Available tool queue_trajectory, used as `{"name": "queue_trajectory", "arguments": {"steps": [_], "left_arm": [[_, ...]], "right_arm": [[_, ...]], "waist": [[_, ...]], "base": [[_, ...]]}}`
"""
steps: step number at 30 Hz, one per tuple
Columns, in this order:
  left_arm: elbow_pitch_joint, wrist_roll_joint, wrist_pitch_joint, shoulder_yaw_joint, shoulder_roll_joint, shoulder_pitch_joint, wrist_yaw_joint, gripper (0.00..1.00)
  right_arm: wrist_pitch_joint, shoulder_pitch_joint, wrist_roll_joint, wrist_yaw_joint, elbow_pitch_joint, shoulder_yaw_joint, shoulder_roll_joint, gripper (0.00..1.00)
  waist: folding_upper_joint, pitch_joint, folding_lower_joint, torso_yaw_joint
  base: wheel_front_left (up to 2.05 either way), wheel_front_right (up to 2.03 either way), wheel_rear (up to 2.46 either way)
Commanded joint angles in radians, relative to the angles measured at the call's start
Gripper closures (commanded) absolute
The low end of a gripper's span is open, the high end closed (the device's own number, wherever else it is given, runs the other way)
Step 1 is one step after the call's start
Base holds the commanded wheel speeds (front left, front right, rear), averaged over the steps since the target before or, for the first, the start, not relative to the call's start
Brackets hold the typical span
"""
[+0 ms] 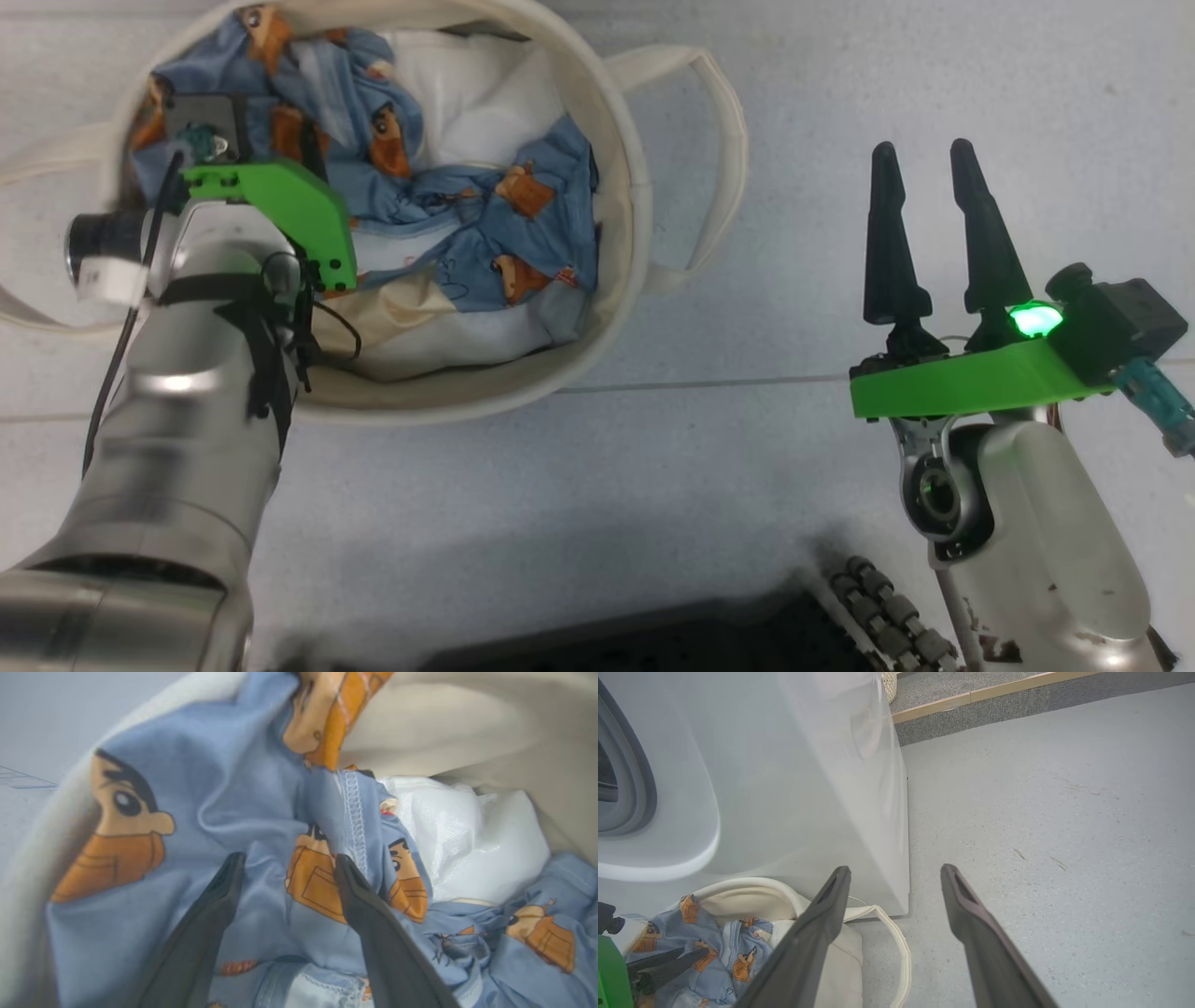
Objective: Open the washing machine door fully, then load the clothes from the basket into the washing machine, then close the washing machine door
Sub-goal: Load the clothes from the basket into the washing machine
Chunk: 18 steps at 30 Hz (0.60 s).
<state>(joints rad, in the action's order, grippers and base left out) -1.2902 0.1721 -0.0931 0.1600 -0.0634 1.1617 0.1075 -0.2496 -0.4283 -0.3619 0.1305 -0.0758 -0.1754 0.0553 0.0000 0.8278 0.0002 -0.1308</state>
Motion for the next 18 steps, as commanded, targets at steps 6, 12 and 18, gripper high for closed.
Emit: {"name": "queue_trajectory", "arguments": {"steps": [6,12,18], "left_arm": [[0.001,-0.036,0.116,0.04,-0.023,0.026,0.068,0.0],[0.0,-0.111,0.167,0.122,-0.028,0.03,0.123,0.0],[0.0,-0.19,0.222,0.218,-0.038,0.012,0.122,1.0]], "right_arm": [[-0.012,0.013,0.001,0.0,0.043,-0.02,-0.005,0.0],[-0.012,0.011,0.0,0.0,0.043,-0.026,-0.005,0.0],[-0.012,0.007,0.007,0.0,0.044,-0.024,-0.005,0.0]], "waist": [[0.0,0.037,-0.0002,-0.018],[0.0,0.055,-0.0002,-0.022],[0.0,0.063,-0.0002,-0.012]], "base": [[0.0,0.0,0.0],[0.0,0.0,0.0],[0.0,0.0,0.0]]}}
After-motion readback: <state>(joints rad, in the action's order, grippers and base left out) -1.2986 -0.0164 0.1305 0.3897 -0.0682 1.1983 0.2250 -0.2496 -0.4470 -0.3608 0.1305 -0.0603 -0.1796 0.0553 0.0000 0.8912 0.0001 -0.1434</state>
